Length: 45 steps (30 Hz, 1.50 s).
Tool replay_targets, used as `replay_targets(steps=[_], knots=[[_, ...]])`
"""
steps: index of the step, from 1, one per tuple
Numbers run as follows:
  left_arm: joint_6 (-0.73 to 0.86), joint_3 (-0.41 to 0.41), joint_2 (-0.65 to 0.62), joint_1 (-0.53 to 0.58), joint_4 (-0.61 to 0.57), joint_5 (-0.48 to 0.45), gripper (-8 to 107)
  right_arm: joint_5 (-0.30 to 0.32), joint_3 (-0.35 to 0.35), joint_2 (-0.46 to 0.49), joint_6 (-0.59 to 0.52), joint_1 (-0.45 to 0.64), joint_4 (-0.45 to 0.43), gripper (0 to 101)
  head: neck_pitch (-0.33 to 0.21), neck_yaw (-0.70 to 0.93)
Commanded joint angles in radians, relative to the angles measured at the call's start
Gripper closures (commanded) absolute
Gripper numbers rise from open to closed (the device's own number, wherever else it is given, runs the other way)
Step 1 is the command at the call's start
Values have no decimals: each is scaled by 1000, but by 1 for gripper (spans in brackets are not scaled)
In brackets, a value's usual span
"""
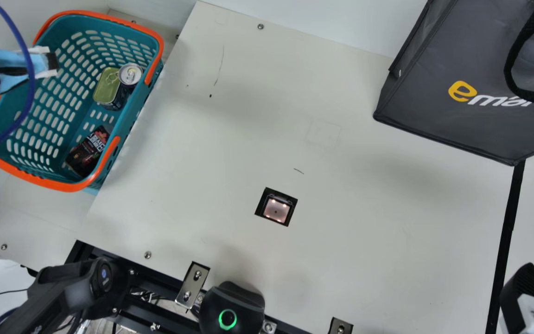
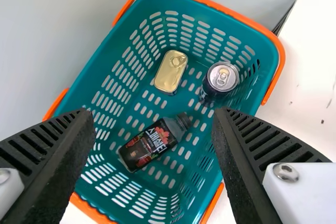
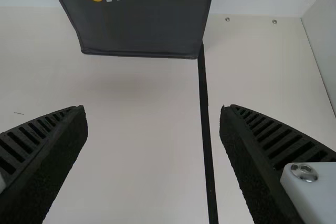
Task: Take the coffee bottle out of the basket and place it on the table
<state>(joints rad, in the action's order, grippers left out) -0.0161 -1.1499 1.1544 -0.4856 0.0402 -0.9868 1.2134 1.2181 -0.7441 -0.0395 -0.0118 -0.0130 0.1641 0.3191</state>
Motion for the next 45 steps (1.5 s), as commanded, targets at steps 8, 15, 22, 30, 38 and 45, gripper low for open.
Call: replay_targets(steps=[8,15,22,30,38,45], knots=[[-47,-20,61,27,27,3,9,0,0,0,0,0,0,11,-26,2],[-38,-39,118,19,13,7,9,1,0,0,0,0,0,11,-26,2],[13,-54,174,-12,-20,23,9,1,0,0,0,0,0,11,-26,2],[72,-65,240,-48,-58,52,9,1,0,0,0,0,0,11,-26,2],[124,-76,310,-76,-90,79,9,1,0,0,0,0,0,11,-26,2],[177,-83,374,-101,-106,103,9,1,0,0,0,0,0,11,-26,2]])
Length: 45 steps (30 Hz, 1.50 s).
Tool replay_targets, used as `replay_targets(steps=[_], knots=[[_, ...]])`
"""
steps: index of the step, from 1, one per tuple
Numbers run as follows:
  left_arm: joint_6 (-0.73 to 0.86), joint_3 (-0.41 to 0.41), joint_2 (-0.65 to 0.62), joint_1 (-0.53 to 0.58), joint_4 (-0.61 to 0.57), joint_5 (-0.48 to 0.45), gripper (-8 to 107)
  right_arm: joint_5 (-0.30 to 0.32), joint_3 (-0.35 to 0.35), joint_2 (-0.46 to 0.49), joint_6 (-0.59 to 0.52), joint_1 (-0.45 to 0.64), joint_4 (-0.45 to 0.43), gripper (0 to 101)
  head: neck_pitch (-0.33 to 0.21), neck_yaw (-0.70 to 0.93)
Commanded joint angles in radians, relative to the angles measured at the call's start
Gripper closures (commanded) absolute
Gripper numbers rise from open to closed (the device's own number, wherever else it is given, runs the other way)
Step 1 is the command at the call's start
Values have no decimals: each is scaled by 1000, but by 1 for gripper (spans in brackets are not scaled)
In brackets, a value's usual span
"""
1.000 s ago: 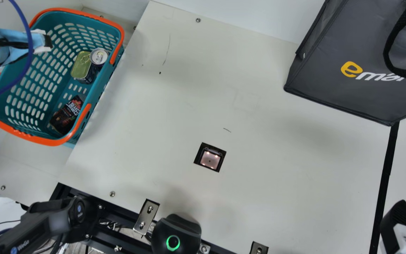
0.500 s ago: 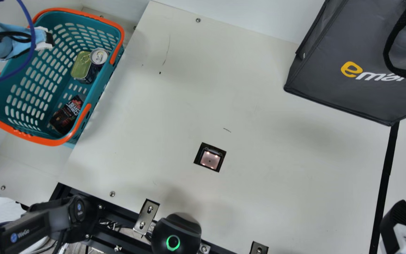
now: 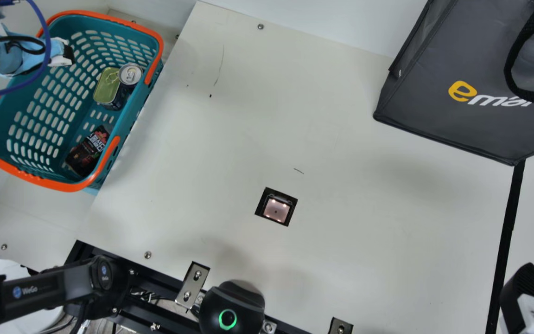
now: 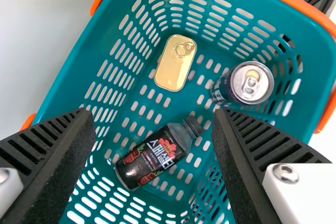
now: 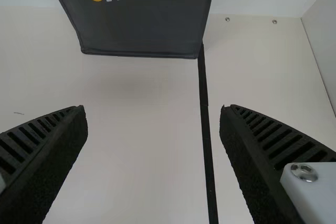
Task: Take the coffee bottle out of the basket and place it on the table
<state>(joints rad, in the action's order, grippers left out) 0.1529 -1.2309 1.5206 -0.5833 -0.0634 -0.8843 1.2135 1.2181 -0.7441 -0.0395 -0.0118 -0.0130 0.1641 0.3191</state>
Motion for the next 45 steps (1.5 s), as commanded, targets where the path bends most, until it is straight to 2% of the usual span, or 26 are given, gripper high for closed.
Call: replay_targets(steps=[1,16,45], knots=[[14,-5,17,-6,-4,4,9,0,0,0,0,0,0,11,-26,2],[75,-46,139,-12,-20,30,9,0,0,0,0,0,0,11,-26,2],[287,-27,277,14,-80,113,9,1,0,0,0,0,0,11,-26,2]])
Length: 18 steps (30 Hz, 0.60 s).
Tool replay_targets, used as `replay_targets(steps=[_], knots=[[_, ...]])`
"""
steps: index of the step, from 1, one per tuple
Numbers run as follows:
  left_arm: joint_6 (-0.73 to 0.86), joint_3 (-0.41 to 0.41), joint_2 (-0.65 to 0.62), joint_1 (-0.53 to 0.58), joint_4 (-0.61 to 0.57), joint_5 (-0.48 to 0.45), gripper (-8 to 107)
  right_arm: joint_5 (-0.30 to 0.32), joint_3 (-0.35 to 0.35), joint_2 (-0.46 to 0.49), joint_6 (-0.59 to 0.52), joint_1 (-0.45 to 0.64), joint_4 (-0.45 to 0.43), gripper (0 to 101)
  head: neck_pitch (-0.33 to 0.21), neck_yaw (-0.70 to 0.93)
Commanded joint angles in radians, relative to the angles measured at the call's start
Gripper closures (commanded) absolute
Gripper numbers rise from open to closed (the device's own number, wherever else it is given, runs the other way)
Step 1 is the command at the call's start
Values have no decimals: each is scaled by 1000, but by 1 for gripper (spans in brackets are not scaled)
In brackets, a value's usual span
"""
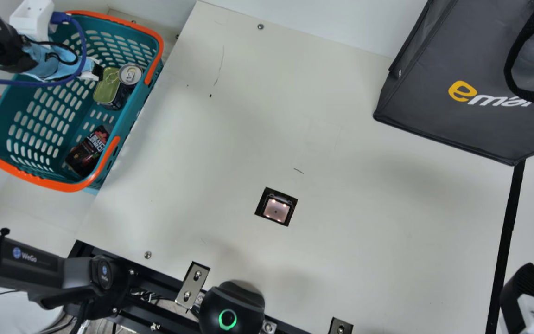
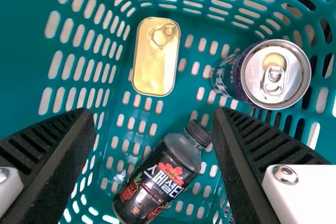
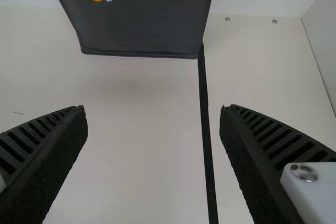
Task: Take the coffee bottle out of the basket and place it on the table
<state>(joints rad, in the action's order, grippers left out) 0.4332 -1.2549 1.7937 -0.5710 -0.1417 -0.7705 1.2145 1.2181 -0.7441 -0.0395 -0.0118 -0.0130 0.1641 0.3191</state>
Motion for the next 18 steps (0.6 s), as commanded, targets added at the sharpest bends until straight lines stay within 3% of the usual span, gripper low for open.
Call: replay_targets(steps=[1,18], knots=[[15,-4,9,3,-5,-2,9,0,0,0,0,0,0,11,-26,2],[174,23,64,-5,-26,44,9,-1,0,0,0,0,0,11,-26,2]])
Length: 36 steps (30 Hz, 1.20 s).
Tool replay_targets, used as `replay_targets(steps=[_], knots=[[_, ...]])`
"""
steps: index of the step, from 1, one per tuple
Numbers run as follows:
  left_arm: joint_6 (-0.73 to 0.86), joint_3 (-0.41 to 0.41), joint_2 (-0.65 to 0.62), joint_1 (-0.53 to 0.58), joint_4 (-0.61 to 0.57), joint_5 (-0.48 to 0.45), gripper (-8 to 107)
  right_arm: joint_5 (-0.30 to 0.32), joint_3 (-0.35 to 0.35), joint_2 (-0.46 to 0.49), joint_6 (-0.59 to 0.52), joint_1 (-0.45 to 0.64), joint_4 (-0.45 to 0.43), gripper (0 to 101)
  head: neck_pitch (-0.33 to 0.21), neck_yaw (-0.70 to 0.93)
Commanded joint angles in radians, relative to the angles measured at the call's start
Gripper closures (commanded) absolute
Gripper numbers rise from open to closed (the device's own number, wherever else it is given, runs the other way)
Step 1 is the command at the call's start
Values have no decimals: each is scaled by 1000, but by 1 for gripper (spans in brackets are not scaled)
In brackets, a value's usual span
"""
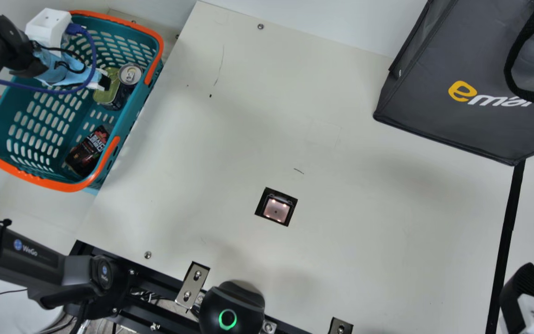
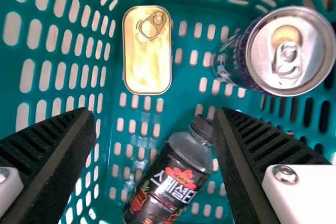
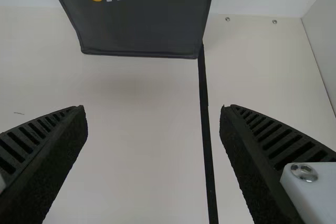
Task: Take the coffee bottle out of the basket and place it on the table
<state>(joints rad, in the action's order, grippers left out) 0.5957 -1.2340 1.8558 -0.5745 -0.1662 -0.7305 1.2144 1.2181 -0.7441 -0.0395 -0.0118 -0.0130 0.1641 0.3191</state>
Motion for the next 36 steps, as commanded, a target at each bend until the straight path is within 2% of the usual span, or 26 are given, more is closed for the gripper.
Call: replay_targets(steps=[1,23,36], knots=[[22,6,5,-3,-3,8,9,0,0,0,0,0,0,11,-26,2],[210,81,48,-14,-86,51,9,0,0,0,0,0,0,11,-26,2],[413,117,51,-38,-138,62,9,1,0,0,0,0,0,11,-26,2]])
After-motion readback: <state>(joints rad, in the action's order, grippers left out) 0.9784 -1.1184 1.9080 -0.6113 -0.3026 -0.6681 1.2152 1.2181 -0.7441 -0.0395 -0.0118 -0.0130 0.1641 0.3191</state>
